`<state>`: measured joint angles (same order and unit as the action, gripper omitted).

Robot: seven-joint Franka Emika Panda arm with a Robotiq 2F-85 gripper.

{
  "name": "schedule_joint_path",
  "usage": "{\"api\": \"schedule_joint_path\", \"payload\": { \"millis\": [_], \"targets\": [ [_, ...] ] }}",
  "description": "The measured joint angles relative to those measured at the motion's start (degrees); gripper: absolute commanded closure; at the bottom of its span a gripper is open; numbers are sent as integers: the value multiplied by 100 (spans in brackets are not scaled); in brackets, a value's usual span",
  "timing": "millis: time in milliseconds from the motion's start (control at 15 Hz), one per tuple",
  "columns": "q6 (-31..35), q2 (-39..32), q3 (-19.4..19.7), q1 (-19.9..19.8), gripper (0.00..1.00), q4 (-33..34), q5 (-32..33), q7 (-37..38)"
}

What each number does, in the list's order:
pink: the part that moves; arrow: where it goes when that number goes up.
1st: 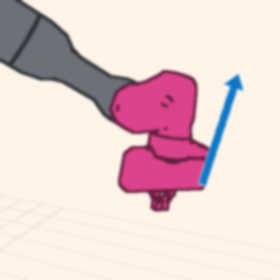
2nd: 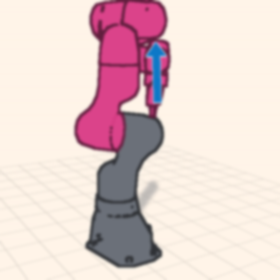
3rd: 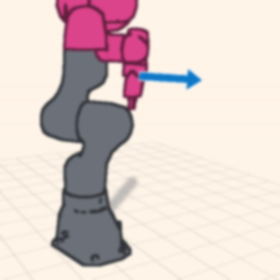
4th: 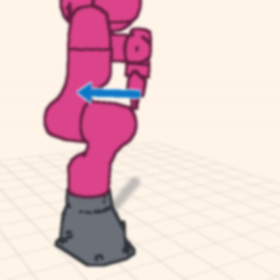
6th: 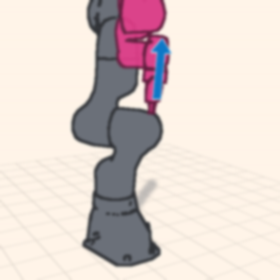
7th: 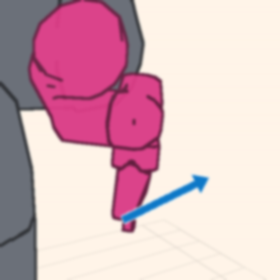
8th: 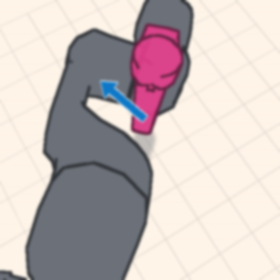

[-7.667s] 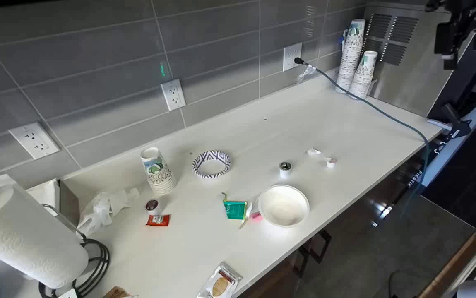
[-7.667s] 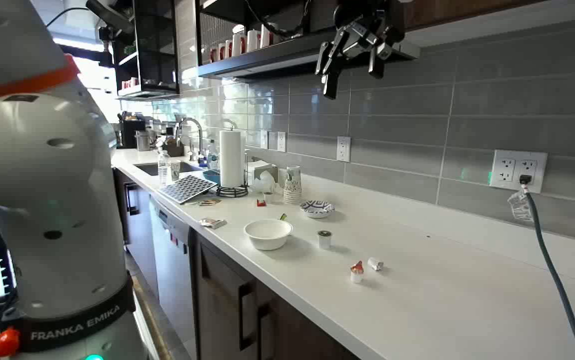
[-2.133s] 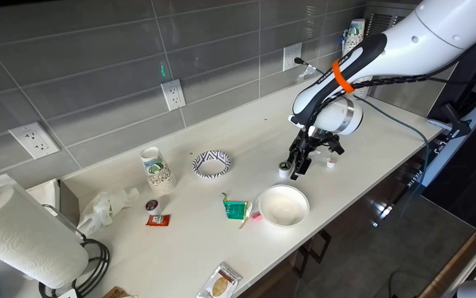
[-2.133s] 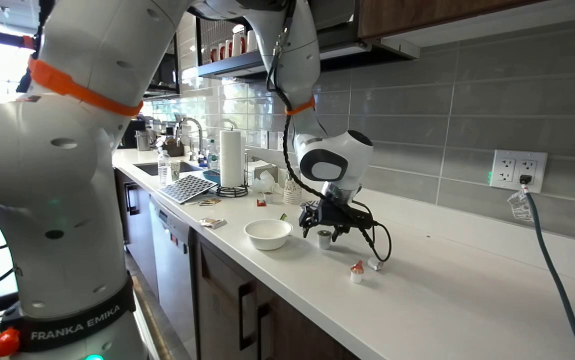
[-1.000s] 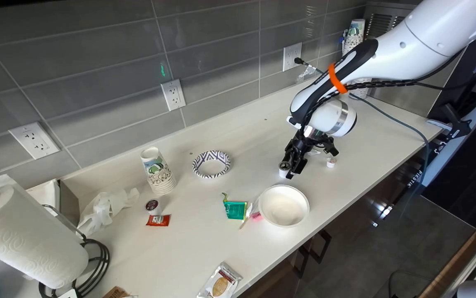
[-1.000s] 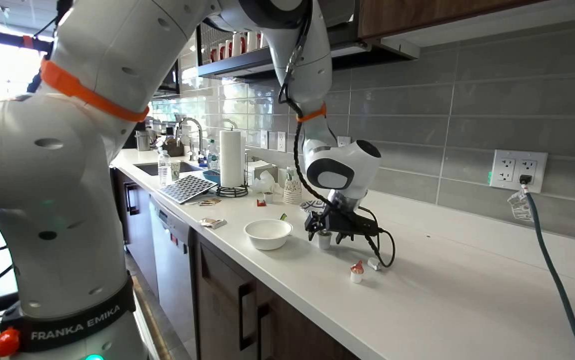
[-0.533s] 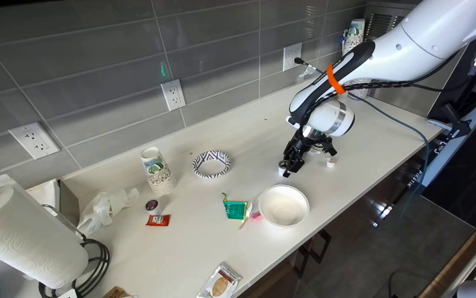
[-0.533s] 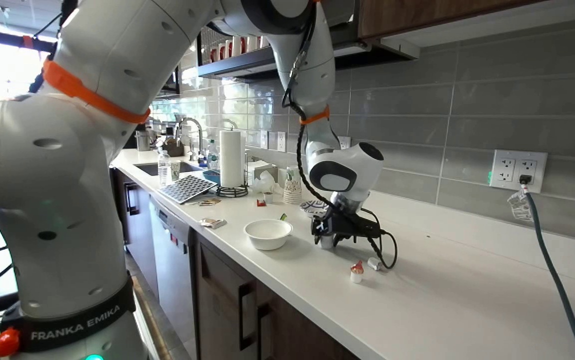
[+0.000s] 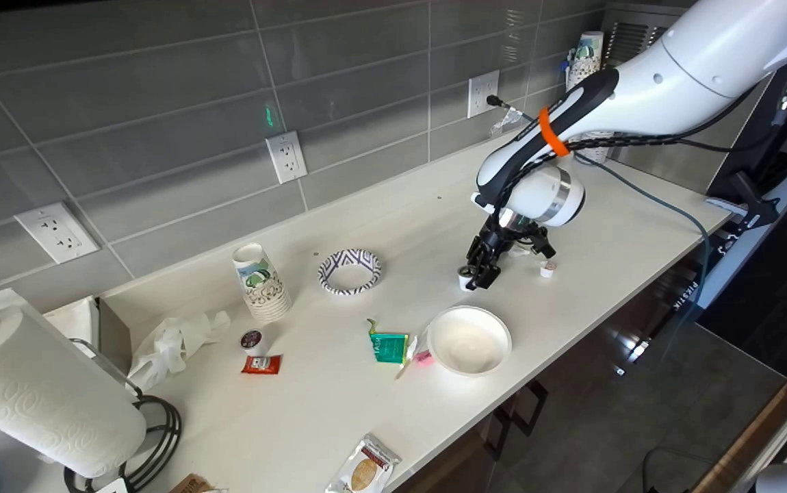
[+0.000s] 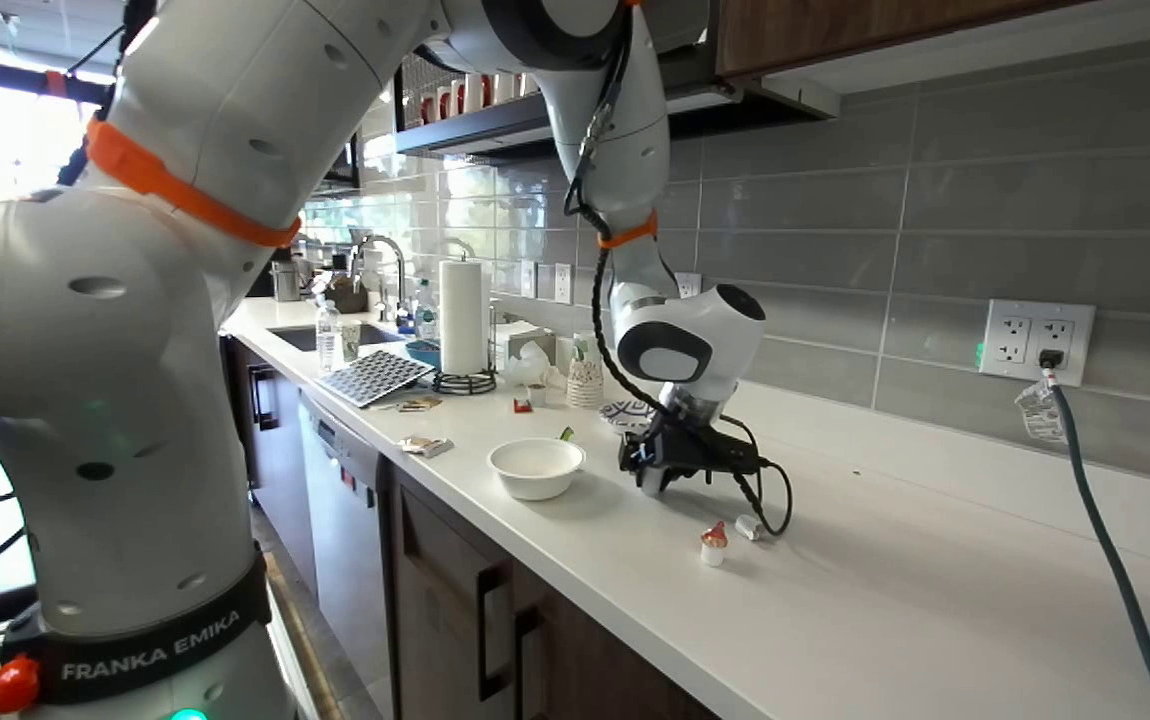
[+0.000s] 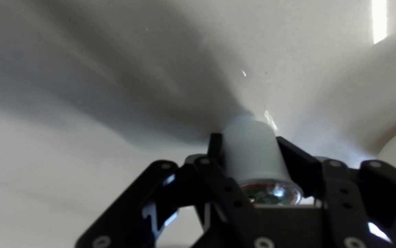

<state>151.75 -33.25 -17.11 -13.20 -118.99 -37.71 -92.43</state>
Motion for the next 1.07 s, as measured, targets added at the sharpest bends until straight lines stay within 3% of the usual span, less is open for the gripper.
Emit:
{"api": "schedule_joint_path", "payload": {
  "millis": [533, 1067],
  "targets": [
    [0, 122, 116, 310, 71, -74, 405, 268],
    [0, 553, 427, 665, 74, -293, 1627, 1349]
  ]
}}
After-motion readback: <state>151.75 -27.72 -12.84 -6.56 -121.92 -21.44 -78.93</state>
